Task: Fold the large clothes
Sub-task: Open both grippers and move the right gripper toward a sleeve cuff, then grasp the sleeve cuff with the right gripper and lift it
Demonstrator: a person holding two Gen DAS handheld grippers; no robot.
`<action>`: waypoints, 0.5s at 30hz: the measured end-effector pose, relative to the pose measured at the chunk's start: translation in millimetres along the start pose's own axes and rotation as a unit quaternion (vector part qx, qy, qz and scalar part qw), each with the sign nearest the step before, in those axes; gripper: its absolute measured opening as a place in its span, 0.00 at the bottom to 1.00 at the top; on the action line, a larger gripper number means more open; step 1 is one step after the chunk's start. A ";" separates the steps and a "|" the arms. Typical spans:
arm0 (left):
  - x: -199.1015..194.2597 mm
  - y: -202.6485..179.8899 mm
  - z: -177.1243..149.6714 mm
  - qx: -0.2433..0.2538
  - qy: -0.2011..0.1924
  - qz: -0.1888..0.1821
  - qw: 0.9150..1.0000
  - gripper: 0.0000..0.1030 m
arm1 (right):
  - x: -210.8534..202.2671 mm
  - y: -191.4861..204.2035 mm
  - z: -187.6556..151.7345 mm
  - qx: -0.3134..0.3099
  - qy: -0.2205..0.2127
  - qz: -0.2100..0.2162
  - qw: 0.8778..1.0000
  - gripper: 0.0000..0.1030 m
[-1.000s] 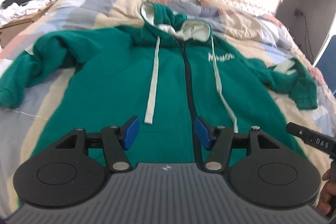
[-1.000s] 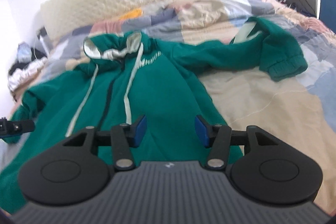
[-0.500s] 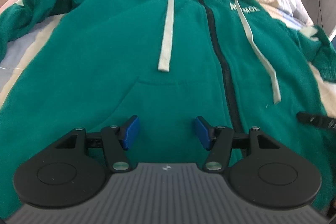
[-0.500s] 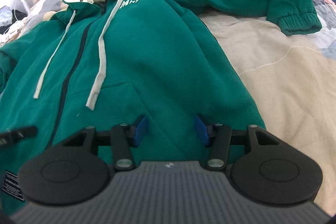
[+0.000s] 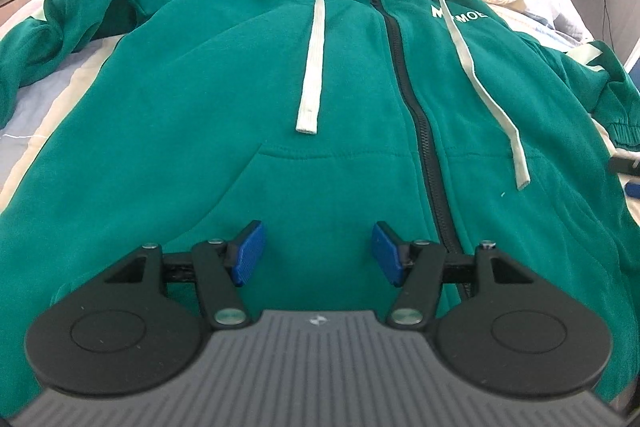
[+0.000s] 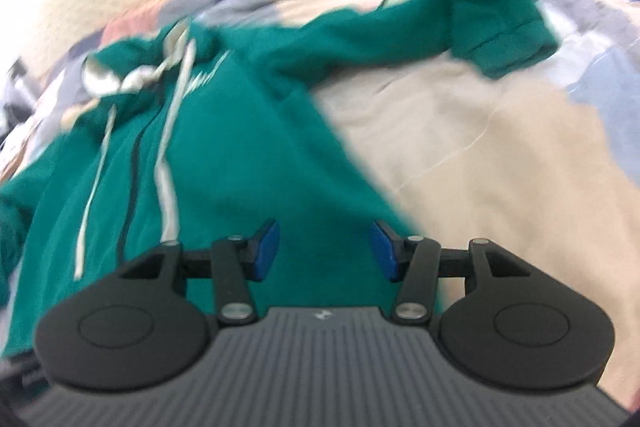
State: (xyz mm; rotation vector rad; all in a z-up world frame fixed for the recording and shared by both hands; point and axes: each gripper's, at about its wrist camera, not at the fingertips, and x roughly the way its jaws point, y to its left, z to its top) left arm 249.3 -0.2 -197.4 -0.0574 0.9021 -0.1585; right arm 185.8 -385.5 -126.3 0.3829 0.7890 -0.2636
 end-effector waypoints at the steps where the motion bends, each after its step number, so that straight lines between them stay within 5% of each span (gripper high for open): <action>1: 0.1 -0.8 0.2 0.001 0.000 0.000 1.000 0.63 | 0.2 -8.0 7.1 0.014 -0.005 -0.007 1.000 0.53; 7: -0.1 0.9 0.9 -0.003 0.000 -0.003 1.000 0.63 | 9.7 -44.1 52.3 0.064 -0.022 -0.046 0.997 0.53; 9: -0.1 -0.1 0.9 0.000 0.000 -0.002 1.000 0.63 | 12.7 -51.8 67.5 0.047 -0.037 -0.066 0.996 0.61; 11: 0.7 -2.3 1.8 0.007 0.002 0.000 1.000 0.63 | 15.3 -63.7 79.8 0.055 -0.058 -0.073 0.994 0.85; 15: 2.3 -5.4 5.0 0.013 0.009 -0.001 1.000 0.70 | 31.0 -98.7 99.3 0.102 -0.063 -0.059 0.991 0.85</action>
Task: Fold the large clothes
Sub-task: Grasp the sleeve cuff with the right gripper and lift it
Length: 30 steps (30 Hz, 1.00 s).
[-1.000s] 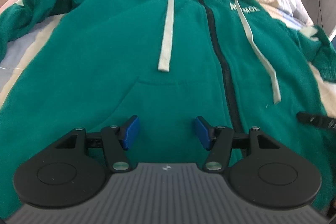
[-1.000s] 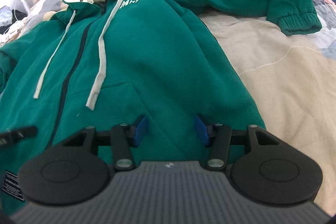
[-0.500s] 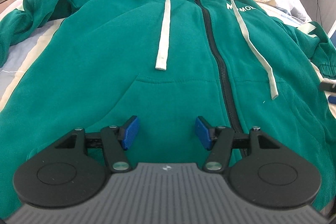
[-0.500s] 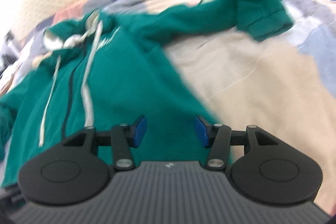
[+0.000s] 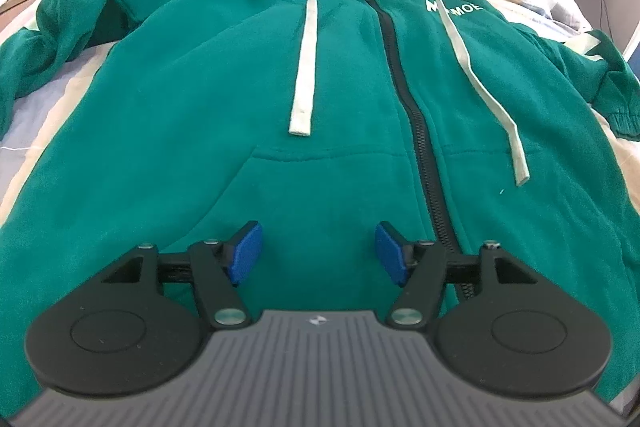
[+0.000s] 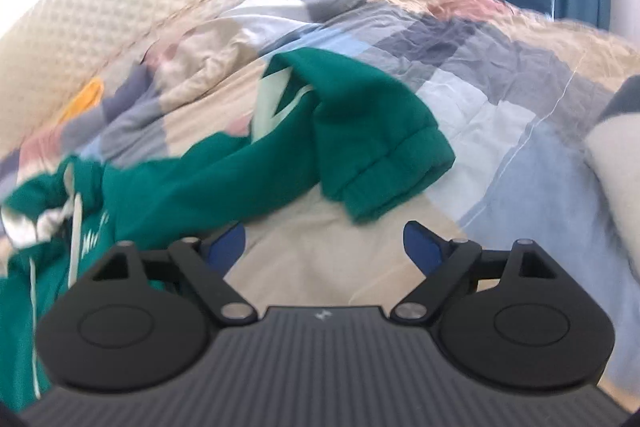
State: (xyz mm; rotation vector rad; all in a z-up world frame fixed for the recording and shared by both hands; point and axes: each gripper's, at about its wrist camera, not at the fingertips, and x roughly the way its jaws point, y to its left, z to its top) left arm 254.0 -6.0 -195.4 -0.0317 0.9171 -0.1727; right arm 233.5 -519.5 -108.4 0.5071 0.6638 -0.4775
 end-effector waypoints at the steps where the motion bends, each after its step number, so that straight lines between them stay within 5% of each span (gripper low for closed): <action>1: 0.4 -0.5 1.0 -0.002 0.001 -0.004 1.000 0.72 | 7.1 -9.3 4.5 0.018 0.000 0.001 1.000 0.85; 7: 2.8 -6.5 3.0 0.006 -0.004 -0.011 1.000 0.73 | 53.5 -50.2 14.7 0.035 -0.022 -0.024 0.999 0.85; 14: 13.1 -8.3 11.6 -0.005 -0.018 -0.018 1.000 0.73 | 101.4 -71.4 14.0 0.034 -0.043 0.045 0.998 0.85; 17: 13.7 -2.1 15.2 -0.031 -0.030 -0.043 0.998 0.73 | 114.9 -74.4 16.3 0.043 -0.059 0.051 0.996 0.71; 21: 13.7 9.0 18.9 -0.077 -0.032 -0.072 0.994 0.73 | 117.8 -80.1 21.1 0.061 -0.090 0.049 0.993 0.28; 30: 11.3 26.8 29.7 -0.130 -0.046 -0.101 0.985 0.73 | 50.5 -66.6 110.1 0.012 -0.165 -0.027 0.986 0.14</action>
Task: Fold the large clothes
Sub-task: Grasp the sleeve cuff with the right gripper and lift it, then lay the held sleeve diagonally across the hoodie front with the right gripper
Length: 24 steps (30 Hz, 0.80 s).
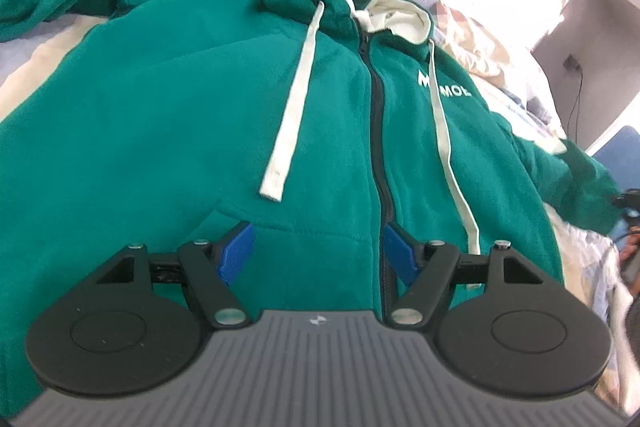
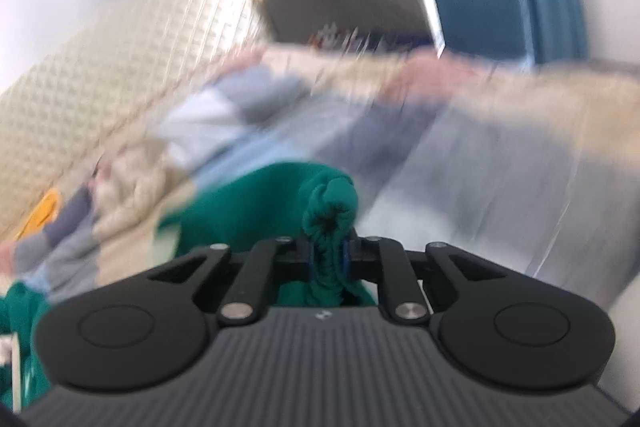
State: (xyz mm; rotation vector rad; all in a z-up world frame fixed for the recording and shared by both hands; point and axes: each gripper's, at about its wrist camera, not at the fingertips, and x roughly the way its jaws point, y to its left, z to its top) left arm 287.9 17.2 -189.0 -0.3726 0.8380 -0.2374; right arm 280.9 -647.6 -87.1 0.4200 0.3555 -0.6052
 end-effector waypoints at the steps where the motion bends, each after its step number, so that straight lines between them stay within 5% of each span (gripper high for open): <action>1: -2.2 1.8 0.3 -0.002 -0.004 0.002 1.000 0.73 | -10.3 3.8 16.6 -0.016 -0.009 -0.007 1.000 0.14; 8: -25.2 16.0 6.9 -0.019 -0.026 0.002 0.999 0.73 | -92.0 50.6 104.1 -0.082 -0.035 0.009 0.996 0.13; 14: -55.1 21.2 12.7 -0.018 -0.055 0.000 0.998 0.73 | -187.4 150.9 138.6 -0.135 -0.055 0.116 0.983 0.13; 18: -75.7 29.2 15.5 -0.030 -0.072 -0.005 0.997 0.73 | -254.3 221.9 114.0 -0.205 -0.067 0.198 0.956 0.13; 24: -109.7 54.5 18.4 -0.069 -0.098 -0.008 0.993 0.73 | -306.2 309.0 9.4 -0.287 -0.021 0.285 0.914 0.14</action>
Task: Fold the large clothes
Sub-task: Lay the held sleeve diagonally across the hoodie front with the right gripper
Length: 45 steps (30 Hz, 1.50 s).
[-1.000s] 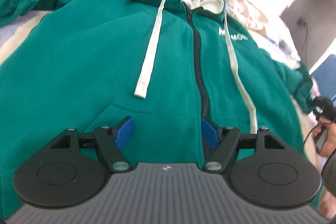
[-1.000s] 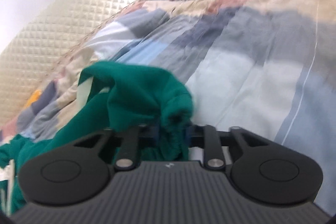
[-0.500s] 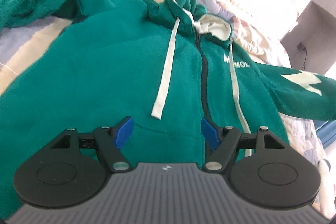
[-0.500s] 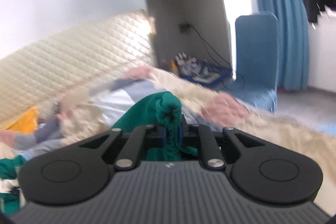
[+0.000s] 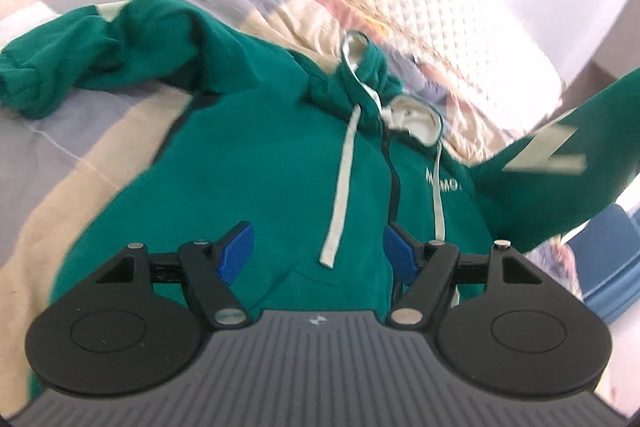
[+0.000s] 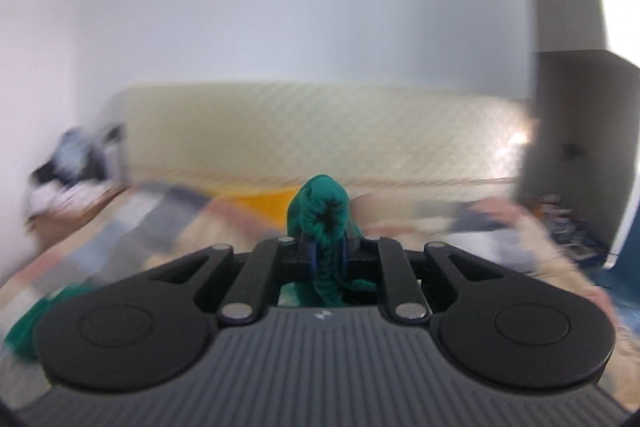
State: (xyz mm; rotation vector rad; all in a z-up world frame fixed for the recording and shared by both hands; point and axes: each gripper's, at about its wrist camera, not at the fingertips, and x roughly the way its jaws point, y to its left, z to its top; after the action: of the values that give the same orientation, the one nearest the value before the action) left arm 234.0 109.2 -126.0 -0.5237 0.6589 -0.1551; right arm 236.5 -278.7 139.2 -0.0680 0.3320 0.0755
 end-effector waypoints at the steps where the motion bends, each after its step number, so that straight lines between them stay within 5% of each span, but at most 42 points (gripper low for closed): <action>1: -4.3 5.0 1.9 -0.008 -0.006 0.000 1.000 0.73 | 4.0 17.3 -11.9 0.002 0.014 0.012 1.000 0.14; 10: -19.8 44.6 8.2 -0.059 -0.022 0.016 0.998 0.73 | 42.7 163.0 -172.7 0.019 0.146 0.109 0.983 0.15; 15: -25.9 52.1 12.0 -0.066 -0.033 0.013 0.997 0.73 | 55.8 180.7 -235.9 0.043 0.198 0.124 0.971 0.19; 17: -24.8 52.9 13.1 -0.068 -0.034 0.014 0.997 0.73 | 50.8 176.9 -240.4 0.052 0.198 0.139 0.969 0.23; 19: -24.1 52.6 13.0 -0.070 -0.034 0.013 0.997 0.73 | 49.2 166.8 -233.5 0.058 0.203 0.168 0.963 0.37; 21: -22.6 49.0 13.0 -0.063 -0.031 0.011 0.997 0.73 | 40.0 158.0 -224.7 0.056 0.197 0.195 0.959 0.62; 22: -21.4 45.8 12.8 -0.057 -0.029 0.011 0.998 0.73 | 32.6 154.5 -223.0 0.051 0.191 0.203 0.959 0.64; 29: -12.1 4.1 -5.7 0.026 -0.004 0.005 1.000 0.73 | 5.3 110.4 -214.5 0.024 0.183 0.186 0.965 0.65; 35: 10.7 -32.1 -33.2 0.098 0.035 0.010 0.995 0.72 | 21.5 65.9 -229.2 0.105 0.177 0.136 0.969 0.65; 40: 34.9 -43.6 -45.2 0.126 0.060 0.025 0.990 0.72 | 39.3 57.9 -242.8 0.095 0.168 0.112 0.975 0.65; 45: 57.7 -47.8 -48.6 0.148 0.073 0.044 0.985 0.69 | 60.7 60.9 -258.5 0.043 0.169 0.100 0.980 0.47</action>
State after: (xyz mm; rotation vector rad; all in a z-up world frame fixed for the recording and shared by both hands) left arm 250.4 30.7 -165.4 -0.1976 0.7860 -0.2062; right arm 205.0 -234.7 -127.7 0.0403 0.6818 0.2513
